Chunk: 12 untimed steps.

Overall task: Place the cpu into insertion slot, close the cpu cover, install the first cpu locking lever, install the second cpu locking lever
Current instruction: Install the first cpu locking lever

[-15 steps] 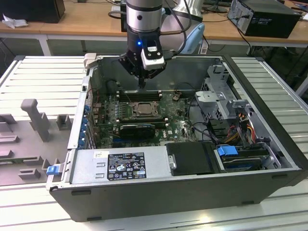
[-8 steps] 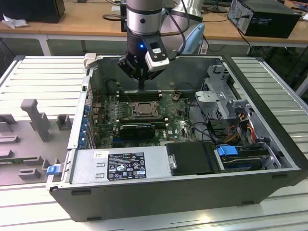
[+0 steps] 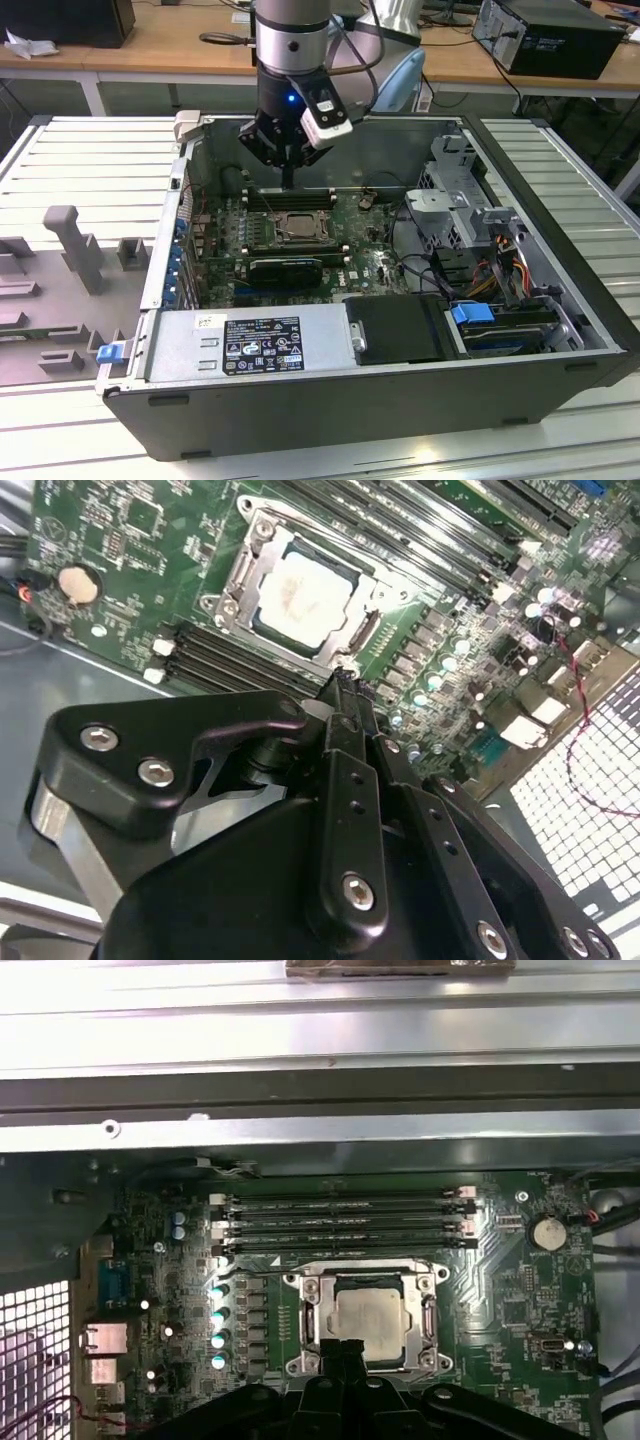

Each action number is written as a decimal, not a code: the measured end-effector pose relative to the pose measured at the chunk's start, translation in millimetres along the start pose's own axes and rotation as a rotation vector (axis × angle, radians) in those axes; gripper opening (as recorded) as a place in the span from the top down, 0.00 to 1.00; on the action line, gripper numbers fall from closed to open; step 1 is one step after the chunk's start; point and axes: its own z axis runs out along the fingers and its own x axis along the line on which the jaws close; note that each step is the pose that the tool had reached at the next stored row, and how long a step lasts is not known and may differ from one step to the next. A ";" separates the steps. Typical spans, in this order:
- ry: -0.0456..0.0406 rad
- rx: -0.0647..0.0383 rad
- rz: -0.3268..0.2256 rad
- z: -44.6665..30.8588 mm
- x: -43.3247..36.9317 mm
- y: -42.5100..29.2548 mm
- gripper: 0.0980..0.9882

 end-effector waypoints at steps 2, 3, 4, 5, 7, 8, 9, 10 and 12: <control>-0.0012 0.000 -0.003 2.3 3.9 -0.3 0.99; -0.0018 0.000 -0.004 3.3 5.9 -0.4 0.99; -0.0022 0.000 -0.005 4.0 7.8 -0.5 0.99; -0.0023 0.000 -0.006 4.6 10.9 -0.7 0.99; -0.0021 -0.001 -0.008 5.3 20.0 -1.0 0.99; -0.0021 -0.001 -0.009 5.4 22.9 -1.1 0.99; -0.0020 -0.002 -0.010 5.7 28.2 -1.3 0.99; -0.0020 -0.002 -0.011 6.2 32.7 -1.5 0.99; -0.0023 -0.002 -0.013 8.3 38.3 -1.8 0.99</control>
